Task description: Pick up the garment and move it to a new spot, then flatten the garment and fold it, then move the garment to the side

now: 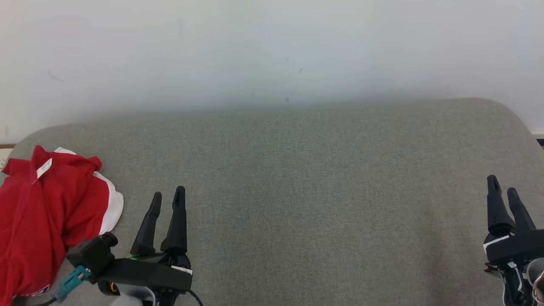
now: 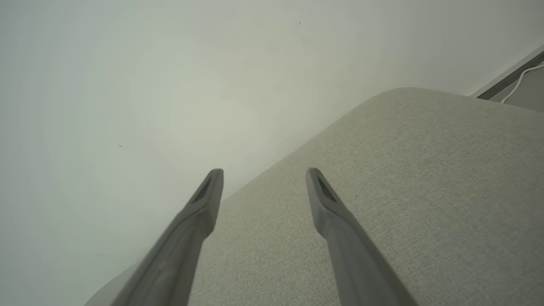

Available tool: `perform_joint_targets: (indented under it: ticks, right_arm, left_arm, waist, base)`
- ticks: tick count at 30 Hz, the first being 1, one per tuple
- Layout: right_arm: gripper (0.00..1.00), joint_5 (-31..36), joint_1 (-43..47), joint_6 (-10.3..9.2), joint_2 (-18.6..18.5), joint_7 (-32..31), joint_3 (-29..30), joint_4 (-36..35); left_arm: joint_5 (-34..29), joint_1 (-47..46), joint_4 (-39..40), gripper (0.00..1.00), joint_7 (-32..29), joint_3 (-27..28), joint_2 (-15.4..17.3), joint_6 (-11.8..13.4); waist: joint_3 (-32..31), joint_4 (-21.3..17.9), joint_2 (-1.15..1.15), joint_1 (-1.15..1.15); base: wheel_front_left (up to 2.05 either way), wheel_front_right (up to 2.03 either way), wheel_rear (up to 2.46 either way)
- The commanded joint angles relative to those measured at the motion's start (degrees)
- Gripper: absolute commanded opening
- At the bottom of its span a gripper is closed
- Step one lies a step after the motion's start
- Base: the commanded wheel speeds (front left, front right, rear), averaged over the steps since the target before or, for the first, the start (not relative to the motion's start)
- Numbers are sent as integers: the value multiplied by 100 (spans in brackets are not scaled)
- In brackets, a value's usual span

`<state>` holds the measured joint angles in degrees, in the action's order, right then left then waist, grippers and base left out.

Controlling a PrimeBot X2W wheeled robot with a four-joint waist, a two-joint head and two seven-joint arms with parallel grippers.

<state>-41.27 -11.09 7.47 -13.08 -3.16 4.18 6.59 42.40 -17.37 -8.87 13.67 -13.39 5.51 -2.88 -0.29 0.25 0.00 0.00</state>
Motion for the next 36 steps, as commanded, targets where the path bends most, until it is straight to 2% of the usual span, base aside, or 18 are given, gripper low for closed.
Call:
perform_joint_targets:
  ticks: [1,23,36]
  right_arm:
    - [100,144,-40,2,-109,64,-87,-117]
    - [100,1484,308,3,-39,567,-1084,-99]
    - [100,2139,437,3,50,868,-1455,-16]
  left_arm:
    - [-197,-15,119,100,8,60,36,16]
    - [-2025,447,309,100,-191,292,121,406]
    - [-2775,559,330,100,-372,427,124,571]
  waist:
    - [1,2,0,0]
    - [-5,9,0,0]
    - [-16,25,0,0]
  base:
    - [0,0,0]
    - [0,0,0]
    - [0,0,0]
